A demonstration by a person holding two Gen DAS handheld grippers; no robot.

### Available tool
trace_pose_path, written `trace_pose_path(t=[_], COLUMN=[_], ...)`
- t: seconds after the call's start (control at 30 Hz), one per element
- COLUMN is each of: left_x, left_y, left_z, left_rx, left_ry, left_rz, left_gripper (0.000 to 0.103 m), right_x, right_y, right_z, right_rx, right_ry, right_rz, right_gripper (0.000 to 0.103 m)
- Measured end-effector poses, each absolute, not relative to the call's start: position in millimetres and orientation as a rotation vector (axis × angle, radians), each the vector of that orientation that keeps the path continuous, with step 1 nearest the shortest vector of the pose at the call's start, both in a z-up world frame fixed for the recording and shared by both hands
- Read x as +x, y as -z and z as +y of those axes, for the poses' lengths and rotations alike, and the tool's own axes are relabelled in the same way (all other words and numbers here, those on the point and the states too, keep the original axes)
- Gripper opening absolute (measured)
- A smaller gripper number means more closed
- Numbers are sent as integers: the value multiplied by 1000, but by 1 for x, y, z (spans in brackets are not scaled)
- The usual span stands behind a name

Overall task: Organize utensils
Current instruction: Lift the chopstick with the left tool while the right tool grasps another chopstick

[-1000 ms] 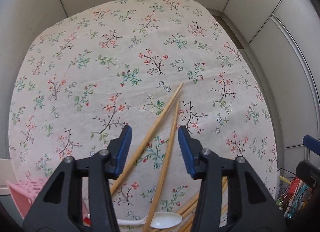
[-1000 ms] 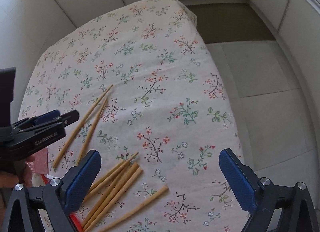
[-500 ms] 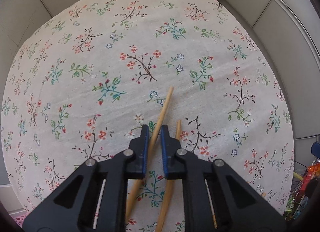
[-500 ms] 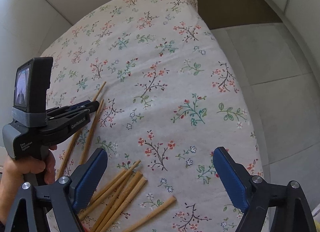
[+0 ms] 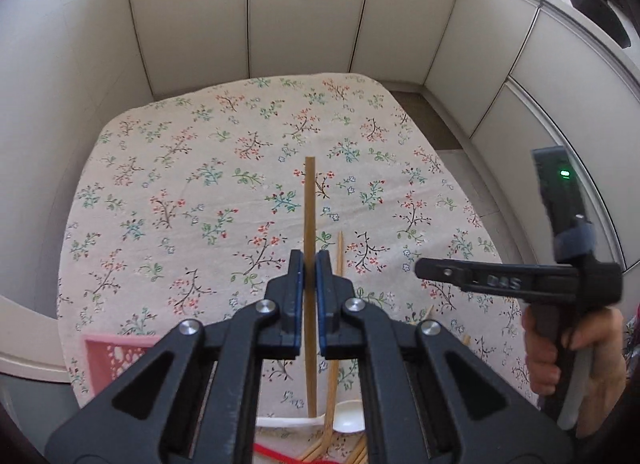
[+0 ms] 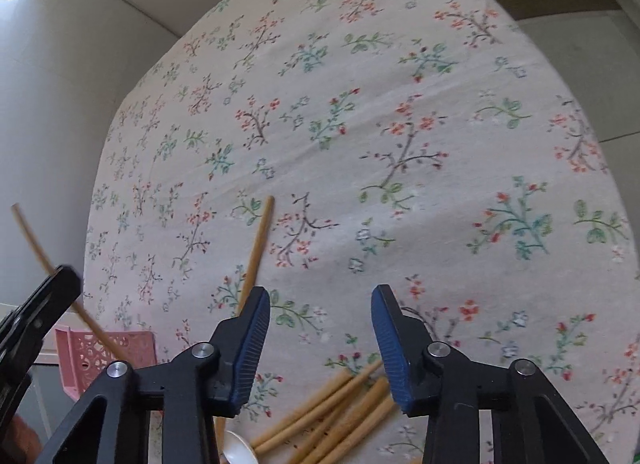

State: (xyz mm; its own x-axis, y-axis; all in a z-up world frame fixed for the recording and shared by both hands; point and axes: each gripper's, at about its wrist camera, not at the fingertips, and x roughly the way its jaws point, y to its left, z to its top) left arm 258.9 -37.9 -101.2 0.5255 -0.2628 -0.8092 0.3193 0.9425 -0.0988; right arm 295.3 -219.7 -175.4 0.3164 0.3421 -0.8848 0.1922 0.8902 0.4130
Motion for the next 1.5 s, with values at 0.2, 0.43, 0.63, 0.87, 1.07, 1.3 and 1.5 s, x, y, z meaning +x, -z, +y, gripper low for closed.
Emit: trace_pose_path(t=[0.2, 0.43, 0.63, 0.87, 1.07, 1.3, 1.5], left_x=[219, 205, 201, 199, 190, 153, 116], left_y=[75, 71, 75, 73, 56, 7, -30], left_z=[-7, 20, 35, 37, 41, 51, 70], left_rx=[48, 6, -20, -16, -1, -38, -49], left_ry=[298, 295, 283, 255, 227, 238, 169], left_rz=[887, 870, 879, 844, 791, 669, 524], left_gripper=[7, 7, 7, 7, 7, 7, 7], right_x=[325, 358, 372, 354, 306, 233, 178], right_y=[193, 220, 226, 218, 155, 75, 31], right_z=[-182, -150, -127, -135, -146, -144, -131], right_rx=[444, 359, 195, 239, 335, 319, 304], right_ry=[-137, -103, -5, 8, -43, -107, -198], right_rz=[1298, 1344, 1351, 1269, 1104, 868, 710], right_gripper=[42, 34, 14, 5, 5, 5, 5])
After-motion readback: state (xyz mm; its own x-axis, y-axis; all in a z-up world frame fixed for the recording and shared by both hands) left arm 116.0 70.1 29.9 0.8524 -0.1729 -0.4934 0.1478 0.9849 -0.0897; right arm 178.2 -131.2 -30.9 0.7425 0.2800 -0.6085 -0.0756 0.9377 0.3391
